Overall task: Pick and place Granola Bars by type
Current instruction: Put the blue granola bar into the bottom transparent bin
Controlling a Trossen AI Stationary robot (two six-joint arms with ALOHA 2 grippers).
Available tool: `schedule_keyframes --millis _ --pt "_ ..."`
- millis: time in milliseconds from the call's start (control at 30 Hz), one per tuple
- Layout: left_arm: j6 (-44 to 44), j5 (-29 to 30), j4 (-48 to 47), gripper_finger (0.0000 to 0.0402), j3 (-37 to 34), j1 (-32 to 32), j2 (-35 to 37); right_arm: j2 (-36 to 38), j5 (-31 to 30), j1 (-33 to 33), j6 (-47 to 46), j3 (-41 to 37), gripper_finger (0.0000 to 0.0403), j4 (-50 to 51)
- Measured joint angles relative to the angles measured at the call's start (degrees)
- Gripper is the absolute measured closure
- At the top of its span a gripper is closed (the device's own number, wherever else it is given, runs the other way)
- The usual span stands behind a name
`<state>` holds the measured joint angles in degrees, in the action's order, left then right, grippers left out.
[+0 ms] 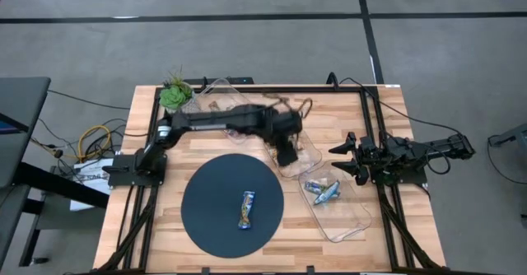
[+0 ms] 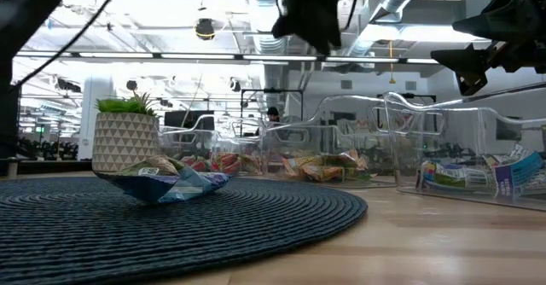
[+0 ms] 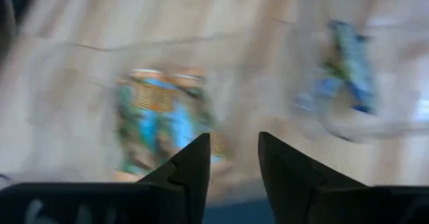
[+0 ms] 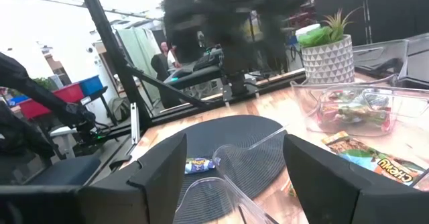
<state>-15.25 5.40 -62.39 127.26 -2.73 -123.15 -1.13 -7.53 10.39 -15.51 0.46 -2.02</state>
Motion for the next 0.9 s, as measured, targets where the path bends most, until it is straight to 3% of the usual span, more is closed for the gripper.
schedule_keyframes --millis 167,467,667,900 --pt "-7.9 1.2 -2.9 0.025 0.0 7.8 1.5 0.0 0.0 0.0 0.0 0.0 0.0159 0.0" --pt "-33.1 11.6 -12.9 0.0208 -3.2 20.7 1.2 0.0 0.0 0.0 0.0 0.0 0.0159 0.0" --pt "-49.6 10.0 -16.1 0.0189 -8.9 26.4 1.2 0.0 0.0 0.0 0.0 0.0 0.0159 0.0" --pt "-62.0 6.6 -14.9 0.0166 -16.5 30.2 1.2 0.0 0.0 0.0 0.0 0.0 0.0159 0.0"
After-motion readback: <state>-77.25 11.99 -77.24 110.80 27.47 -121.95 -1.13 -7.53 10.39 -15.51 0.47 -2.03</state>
